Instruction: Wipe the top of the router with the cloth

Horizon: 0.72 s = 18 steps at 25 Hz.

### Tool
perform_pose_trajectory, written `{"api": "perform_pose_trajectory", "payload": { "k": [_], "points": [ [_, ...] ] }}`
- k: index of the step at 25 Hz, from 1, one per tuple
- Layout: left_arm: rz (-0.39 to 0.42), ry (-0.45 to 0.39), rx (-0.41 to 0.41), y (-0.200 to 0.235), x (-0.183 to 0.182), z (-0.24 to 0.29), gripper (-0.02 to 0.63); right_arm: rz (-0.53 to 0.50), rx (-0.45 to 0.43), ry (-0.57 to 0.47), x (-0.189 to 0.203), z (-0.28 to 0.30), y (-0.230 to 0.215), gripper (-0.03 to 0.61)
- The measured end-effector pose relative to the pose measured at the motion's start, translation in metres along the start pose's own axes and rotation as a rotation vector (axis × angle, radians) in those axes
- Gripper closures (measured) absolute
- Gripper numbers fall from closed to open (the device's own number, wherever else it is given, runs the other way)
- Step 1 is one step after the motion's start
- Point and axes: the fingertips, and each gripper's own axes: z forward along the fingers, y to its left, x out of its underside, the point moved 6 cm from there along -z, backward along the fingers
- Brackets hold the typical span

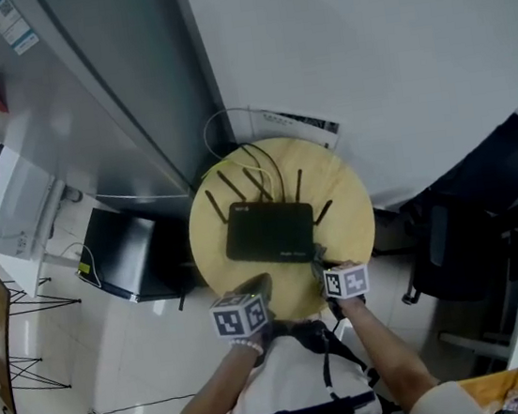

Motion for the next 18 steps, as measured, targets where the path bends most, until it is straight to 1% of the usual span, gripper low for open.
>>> {"api": "perform_pose_trajectory", "payload": {
  "k": [4, 7, 11, 18],
  "points": [
    [0.005, 0.008, 0.005, -0.004, 0.005, 0.001, 0.615, -0.008, -0.026, -0.003, 0.015, -0.007, 0.020, 0.534],
    [0.011, 0.015, 0.005, -0.006, 0.008, 0.002, 0.615, -0.027, -0.038, -0.033, 0.015, -0.007, 0.039, 0.534],
    [0.012, 0.017, -0.003, -0.006, 0.012, -0.003, 0.615, -0.010, -0.052, -0.031, 0.015, 0.004, 0.054, 0.534],
    [-0.004, -0.030, -0.041, -0.004, 0.008, -0.012, 0.615, -0.041, -0.081, -0.023, 0.007, 0.022, 0.068, 0.534]
  ]
}}
